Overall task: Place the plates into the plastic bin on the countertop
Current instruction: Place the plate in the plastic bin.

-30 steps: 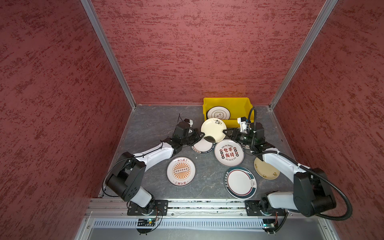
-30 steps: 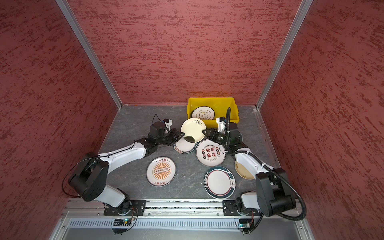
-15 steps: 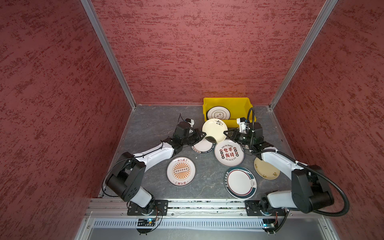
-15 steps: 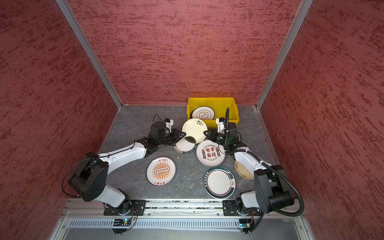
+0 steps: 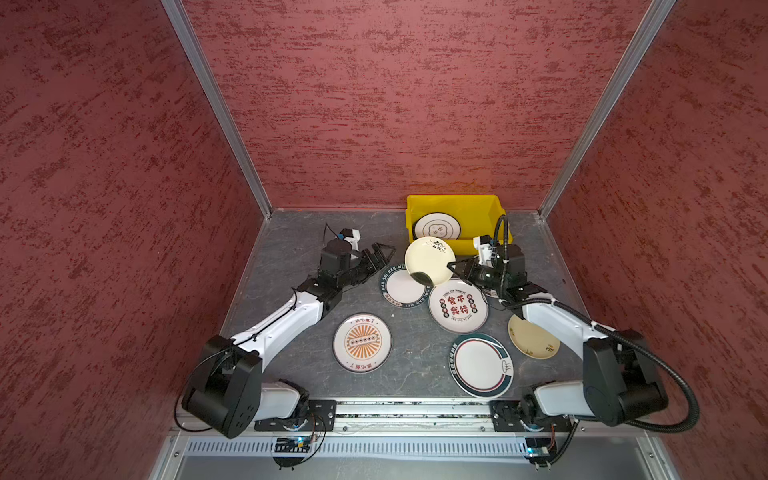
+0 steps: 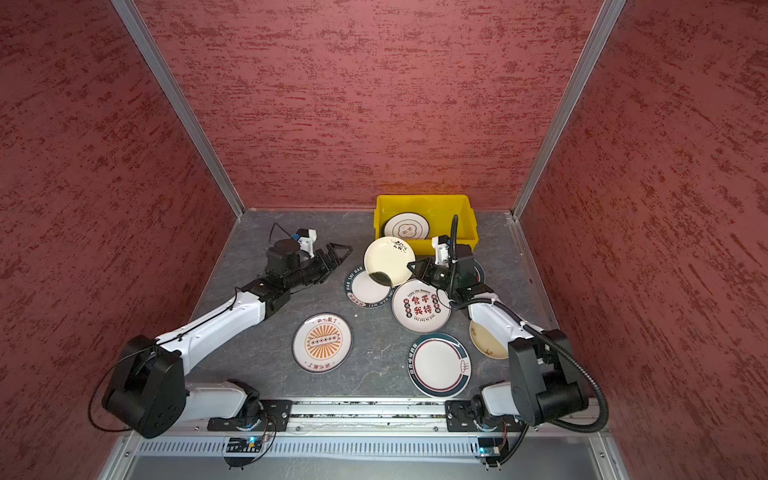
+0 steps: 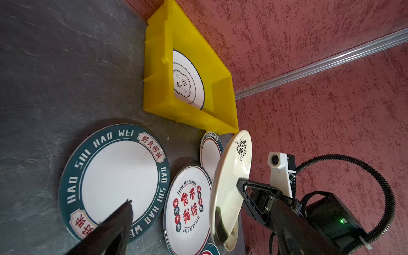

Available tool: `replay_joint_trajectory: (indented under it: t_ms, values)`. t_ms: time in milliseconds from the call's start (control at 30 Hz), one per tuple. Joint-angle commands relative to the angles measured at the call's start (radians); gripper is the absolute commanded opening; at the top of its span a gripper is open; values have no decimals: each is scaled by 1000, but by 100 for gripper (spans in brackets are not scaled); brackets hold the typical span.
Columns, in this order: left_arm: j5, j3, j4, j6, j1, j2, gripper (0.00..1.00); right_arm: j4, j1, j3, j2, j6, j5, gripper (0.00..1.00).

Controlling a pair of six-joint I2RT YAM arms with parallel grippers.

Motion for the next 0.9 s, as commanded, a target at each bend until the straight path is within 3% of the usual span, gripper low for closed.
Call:
replay_joint_trajectory:
  t_ms: [0,367,867]
  values:
    - [-9,-43,-21,27,38,-40,99,-24,1,61,-1,-34,35,0]
    - [-41,-133,-82,57,150,-201,99,-286,-8,306,34,-244,303,0]
    - [-34,-207,-163,164,235,-324,99,-520,-56,832,479,-378,631,0]
